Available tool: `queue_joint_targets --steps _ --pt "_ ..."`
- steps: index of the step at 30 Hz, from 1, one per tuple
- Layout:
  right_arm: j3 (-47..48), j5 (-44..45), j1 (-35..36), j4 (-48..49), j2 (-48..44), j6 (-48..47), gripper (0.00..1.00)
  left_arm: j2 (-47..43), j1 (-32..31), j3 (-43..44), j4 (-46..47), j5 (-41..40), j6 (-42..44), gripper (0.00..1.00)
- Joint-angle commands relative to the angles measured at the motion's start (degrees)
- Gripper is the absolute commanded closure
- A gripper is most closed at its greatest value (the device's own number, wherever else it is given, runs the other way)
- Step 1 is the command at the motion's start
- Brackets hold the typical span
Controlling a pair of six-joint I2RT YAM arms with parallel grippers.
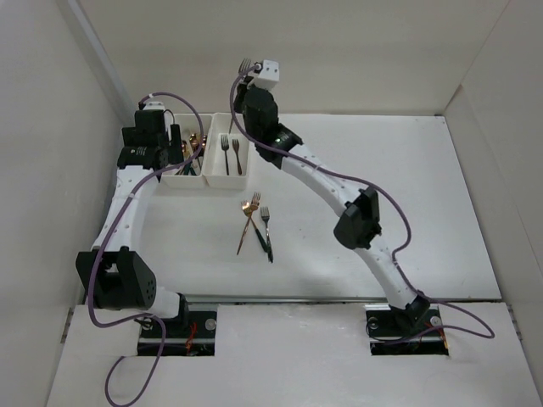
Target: Sort the eating utensils into containers
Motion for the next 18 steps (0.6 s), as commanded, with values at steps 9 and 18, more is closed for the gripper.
queue_joint_targets --steps 9,18 --pt "-6.6 -9.2 -0.3 7.9 7.5 -1.8 0.59 -1.5 -0.2 1.2 1.8 -3.5 0.5 0.18" --pt "-10.5 -12.1 2.6 4.2 -7.5 -9.0 0.06 -1.5 -0.2 2.3 1.3 -1.5 0.5 0.18"
